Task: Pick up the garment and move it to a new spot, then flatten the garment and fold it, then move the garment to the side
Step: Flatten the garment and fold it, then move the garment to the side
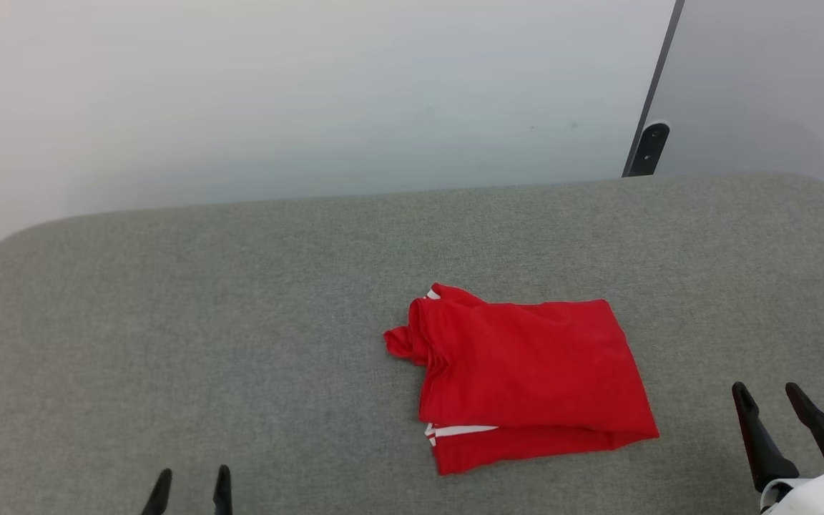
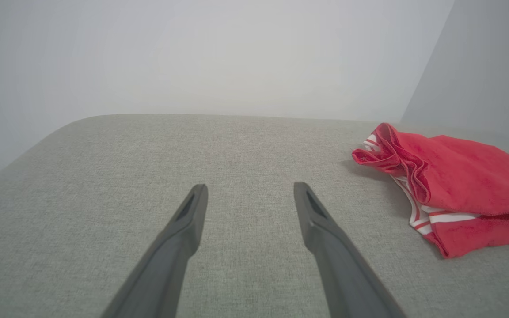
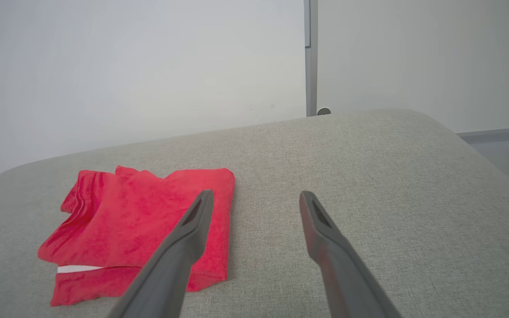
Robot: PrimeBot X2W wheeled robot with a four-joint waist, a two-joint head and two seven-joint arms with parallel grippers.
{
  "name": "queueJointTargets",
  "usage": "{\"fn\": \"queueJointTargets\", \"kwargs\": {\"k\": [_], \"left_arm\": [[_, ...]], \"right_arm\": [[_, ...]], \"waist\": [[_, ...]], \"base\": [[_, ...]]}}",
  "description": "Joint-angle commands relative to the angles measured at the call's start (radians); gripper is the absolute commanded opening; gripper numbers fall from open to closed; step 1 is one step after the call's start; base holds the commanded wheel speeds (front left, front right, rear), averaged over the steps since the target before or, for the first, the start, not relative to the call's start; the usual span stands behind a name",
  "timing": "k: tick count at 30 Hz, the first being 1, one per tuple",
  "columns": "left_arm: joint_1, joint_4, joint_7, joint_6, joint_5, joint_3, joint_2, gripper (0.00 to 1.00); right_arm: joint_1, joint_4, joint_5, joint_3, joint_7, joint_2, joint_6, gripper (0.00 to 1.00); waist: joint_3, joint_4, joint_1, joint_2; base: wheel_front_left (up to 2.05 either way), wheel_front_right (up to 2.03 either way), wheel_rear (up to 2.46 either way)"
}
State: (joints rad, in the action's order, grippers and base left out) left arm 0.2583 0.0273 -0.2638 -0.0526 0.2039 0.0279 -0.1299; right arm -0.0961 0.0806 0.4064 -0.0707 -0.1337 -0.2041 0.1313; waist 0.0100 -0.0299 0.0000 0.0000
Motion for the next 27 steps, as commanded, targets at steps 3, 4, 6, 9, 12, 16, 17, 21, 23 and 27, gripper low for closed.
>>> {"fn": "queueJointTargets", "kwargs": {"k": [3,4,6,9,12,16,17,21,23,27], "left_arm": [[0.013,-0.015,0.006,0.007,0.003,-0.007,0.0,1.0],[0.012,-0.018,0.009,0.007,0.006,-0.008,0.0,1.0],[0.011,-0.023,0.014,0.009,0.006,-0.008,-0.003,1.0],[0.01,-0.027,0.016,0.01,0.008,-0.009,-0.005,1.0],[0.012,-0.029,0.022,0.015,0.012,-0.009,-0.005,1.0],[0.016,-0.032,0.026,0.019,0.016,-0.012,-0.004,1.0],[0.017,-0.033,0.027,0.019,0.017,-0.013,-0.004,1.0],[0.018,-0.037,0.027,0.025,0.022,-0.014,-0.004,1.0],[0.019,-0.039,0.028,0.027,0.024,-0.015,-0.005,1.0],[0.021,-0.043,0.031,0.034,0.026,-0.014,-0.004,1.0]], "right_arm": [[-0.019,0.022,-0.007,-0.013,-0.014,0.015,-0.001,1.0],[-0.02,0.026,-0.006,-0.016,-0.016,0.018,-0.001,1.0],[-0.018,0.032,-0.006,-0.017,-0.022,0.021,-0.001,1.0],[-0.021,0.038,-0.008,-0.017,-0.029,0.026,-0.001,1.0],[-0.025,0.041,0.001,-0.018,-0.039,0.033,-0.001,1.0],[-0.028,0.048,0.001,-0.017,-0.045,0.037,-0.001,1.0],[-0.029,0.049,0.001,-0.017,-0.047,0.037,-0.001,1.0],[-0.032,0.055,0.001,-0.018,-0.05,0.04,-0.001,1.0],[-0.033,0.057,0.001,-0.018,-0.051,0.041,-0.001,1.0],[-0.032,0.062,-0.002,-0.018,-0.055,0.042,-0.001,1.0]], "waist": [[0.0,-0.001,0.0,0.0],[0.001,-0.001,0.0,0.0],[0.0,0.0,0.0,0.0],[0.0,0.001,0.0,0.0],[0.0,0.0,0.0,0.0],[0.0,0.0,0.0,0.0],[0.0,0.0,0.0,0.0],[0.0,0.001,0.0,0.0],[0.0,0.002,0.0,0.0],[-0.002,0.002,0.0,0.0]], "base": [[0.0,0.0,0.0],[0.0,0.0,0.0],[0.0,0.0,0.0],[0.0,0.0,0.0],[0.0,0.0,0.0],[0.0,0.0,0.0],[0.0,0.0,0.0],[0.0,0.0,0.0],[0.0,0.0,0.0],[0.0,0.0,0.0]]}}
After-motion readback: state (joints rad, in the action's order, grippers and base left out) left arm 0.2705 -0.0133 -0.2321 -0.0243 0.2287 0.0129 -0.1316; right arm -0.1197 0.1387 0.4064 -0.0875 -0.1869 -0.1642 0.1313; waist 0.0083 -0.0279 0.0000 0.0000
